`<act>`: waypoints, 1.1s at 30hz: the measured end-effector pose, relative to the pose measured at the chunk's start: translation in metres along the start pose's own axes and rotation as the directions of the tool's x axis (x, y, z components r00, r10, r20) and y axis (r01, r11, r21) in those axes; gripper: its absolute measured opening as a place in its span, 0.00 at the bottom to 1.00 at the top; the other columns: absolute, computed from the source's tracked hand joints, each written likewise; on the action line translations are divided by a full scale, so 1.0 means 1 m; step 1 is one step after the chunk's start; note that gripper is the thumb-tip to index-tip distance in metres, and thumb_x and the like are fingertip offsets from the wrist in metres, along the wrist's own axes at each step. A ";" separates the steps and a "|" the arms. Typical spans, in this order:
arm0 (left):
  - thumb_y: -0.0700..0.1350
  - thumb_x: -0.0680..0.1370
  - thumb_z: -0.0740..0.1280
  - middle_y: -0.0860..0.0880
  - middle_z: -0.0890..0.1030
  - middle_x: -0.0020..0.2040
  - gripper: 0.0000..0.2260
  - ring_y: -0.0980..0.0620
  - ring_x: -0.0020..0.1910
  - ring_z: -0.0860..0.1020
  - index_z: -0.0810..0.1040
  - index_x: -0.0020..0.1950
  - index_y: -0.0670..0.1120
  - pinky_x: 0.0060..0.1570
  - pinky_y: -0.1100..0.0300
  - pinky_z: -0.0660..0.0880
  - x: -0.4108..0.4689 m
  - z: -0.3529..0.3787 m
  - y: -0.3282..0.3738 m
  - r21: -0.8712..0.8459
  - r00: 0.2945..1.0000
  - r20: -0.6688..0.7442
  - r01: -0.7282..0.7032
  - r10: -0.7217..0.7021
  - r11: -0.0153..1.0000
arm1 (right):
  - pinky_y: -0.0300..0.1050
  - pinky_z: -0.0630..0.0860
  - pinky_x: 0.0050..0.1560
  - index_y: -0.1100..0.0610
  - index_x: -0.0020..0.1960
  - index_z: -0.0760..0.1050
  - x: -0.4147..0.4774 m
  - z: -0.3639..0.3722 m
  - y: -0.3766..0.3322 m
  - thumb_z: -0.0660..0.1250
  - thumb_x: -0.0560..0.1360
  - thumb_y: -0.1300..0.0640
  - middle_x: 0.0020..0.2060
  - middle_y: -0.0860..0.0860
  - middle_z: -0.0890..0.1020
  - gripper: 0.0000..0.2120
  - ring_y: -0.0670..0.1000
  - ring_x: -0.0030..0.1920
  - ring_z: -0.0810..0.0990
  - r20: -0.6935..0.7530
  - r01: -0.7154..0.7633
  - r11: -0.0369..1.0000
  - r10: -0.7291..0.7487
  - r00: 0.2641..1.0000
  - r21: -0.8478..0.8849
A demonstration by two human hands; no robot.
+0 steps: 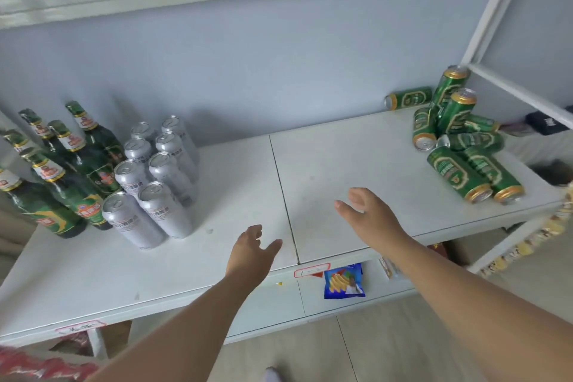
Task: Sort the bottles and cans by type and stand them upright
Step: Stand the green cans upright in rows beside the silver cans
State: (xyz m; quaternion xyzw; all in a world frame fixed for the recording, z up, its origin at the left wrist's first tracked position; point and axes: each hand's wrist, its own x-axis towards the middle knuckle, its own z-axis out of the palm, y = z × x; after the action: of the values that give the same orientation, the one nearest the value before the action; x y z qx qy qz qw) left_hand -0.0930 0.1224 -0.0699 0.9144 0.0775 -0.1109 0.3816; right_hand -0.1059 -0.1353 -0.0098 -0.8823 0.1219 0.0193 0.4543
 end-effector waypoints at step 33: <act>0.56 0.78 0.71 0.49 0.80 0.67 0.26 0.53 0.64 0.78 0.75 0.72 0.44 0.55 0.64 0.67 0.132 0.181 0.234 0.052 0.883 0.396 -0.296 0.252 0.954 | 0.44 0.70 0.59 0.58 0.73 0.69 0.089 -0.220 0.151 0.68 0.78 0.47 0.68 0.53 0.76 0.27 0.52 0.66 0.75 -0.371 -0.286 0.958 0.267 0.889 0.006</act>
State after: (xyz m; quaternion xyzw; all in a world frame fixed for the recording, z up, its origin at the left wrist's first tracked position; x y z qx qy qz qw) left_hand 0.0609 -0.1626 -0.0682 0.8961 -0.1354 -0.2371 0.3498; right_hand -0.0713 -0.4143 -0.0145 -0.8546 0.3287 -0.0791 0.3940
